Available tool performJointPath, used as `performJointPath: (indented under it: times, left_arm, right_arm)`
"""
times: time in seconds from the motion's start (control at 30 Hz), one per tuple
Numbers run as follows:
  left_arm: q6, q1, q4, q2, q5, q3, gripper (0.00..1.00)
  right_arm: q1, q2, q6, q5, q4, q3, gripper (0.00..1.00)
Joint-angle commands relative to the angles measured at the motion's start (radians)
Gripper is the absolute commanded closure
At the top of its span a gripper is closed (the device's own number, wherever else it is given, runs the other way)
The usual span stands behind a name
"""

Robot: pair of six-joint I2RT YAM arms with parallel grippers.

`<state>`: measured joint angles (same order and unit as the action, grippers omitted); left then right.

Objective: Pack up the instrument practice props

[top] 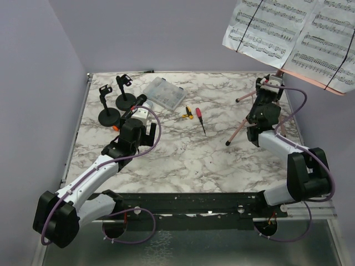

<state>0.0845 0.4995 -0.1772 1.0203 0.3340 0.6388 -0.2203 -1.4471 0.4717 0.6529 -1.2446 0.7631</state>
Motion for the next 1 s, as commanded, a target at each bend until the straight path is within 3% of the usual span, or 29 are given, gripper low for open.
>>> performJointPath:
  times: [0.0,0.33,0.97]
  left_arm:
    - [-0.012,0.004,0.024,0.007,0.018,-0.003,0.01]
    - [-0.015,0.004,0.027,0.013,0.012,-0.003,0.01]
    - [-0.018,0.004,0.027,0.001,0.015,-0.002,0.01]
  right_arm:
    - [0.006,-0.007,-0.06,-0.069,0.048,0.013,0.52]
    - [0.006,0.076,-0.205,-0.252,0.226,-0.025,0.99]
    - [-0.011,0.112,-0.316,-0.544,0.383,0.018,1.0]
